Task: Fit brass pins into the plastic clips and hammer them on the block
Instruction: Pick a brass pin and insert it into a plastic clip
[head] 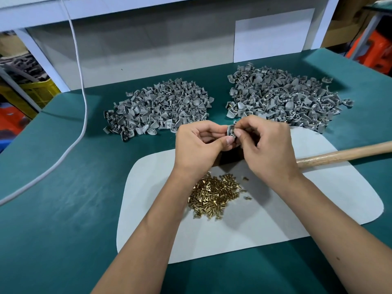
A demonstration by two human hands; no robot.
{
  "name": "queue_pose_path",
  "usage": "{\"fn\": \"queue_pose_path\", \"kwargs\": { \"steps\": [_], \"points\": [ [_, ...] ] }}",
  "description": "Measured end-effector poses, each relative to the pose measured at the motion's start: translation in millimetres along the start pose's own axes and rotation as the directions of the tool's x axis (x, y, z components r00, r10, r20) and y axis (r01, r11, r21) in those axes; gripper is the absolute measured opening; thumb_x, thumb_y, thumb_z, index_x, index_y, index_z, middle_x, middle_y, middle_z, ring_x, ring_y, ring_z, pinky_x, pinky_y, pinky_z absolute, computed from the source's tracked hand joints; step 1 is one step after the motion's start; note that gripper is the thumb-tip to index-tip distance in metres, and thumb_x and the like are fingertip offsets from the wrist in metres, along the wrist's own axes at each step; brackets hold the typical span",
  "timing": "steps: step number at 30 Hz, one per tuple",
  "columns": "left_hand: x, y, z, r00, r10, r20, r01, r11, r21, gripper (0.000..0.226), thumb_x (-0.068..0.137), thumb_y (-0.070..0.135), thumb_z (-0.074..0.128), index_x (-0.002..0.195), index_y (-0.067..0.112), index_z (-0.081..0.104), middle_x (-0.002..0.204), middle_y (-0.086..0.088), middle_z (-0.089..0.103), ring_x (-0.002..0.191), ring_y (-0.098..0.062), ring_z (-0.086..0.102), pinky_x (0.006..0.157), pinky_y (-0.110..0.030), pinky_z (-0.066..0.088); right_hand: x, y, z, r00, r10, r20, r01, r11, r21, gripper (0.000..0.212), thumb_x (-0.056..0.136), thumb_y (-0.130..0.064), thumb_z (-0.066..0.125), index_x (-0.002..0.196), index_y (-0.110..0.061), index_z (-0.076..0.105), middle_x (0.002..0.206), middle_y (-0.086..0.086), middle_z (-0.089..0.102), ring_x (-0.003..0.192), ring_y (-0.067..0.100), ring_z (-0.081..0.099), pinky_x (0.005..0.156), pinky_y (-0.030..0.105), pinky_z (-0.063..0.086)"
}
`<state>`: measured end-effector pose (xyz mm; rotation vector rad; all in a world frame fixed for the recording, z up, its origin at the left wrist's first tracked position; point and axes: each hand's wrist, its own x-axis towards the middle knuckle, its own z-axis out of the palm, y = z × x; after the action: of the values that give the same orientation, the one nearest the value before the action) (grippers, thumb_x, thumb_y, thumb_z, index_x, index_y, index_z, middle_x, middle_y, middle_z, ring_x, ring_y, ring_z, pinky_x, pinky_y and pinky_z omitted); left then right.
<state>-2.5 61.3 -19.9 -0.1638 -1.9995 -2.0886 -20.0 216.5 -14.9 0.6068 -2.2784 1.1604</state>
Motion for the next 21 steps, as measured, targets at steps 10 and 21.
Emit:
{"fn": "queue_pose_path", "kwargs": {
  "steps": [10,21],
  "points": [
    [-1.6,0.8,5.1,0.996,0.081,-0.030,-0.073,0.975,0.208,0.023,0.077,-0.013,0.080,0.085,0.009,0.077,0.082,-0.008,0.079,0.076,-0.019,0.077,0.075,-0.028,0.063,2.4,-1.8,-2.7,0.998,0.022,0.063,-0.018,0.998,-0.055,0.008,0.092,-0.004,0.068,0.090,-0.008,0.075,0.075,0.000,0.070,0.066,0.012,0.063,0.066,0.019,0.051],
    [1.0,-3.2,-1.7,0.999,0.032,-0.042,-0.026,0.990,0.137,0.024,0.078,-0.012,0.080,0.088,0.009,0.075,0.084,-0.015,0.078,0.077,-0.026,0.077,0.078,-0.036,0.063,7.4,6.0,-9.2,0.986,0.010,0.166,-0.020,0.998,0.056,0.018,0.100,-0.004,0.058,0.102,-0.010,0.075,0.079,-0.007,0.070,0.074,0.007,0.066,0.070,0.024,0.054]
  ]
}}
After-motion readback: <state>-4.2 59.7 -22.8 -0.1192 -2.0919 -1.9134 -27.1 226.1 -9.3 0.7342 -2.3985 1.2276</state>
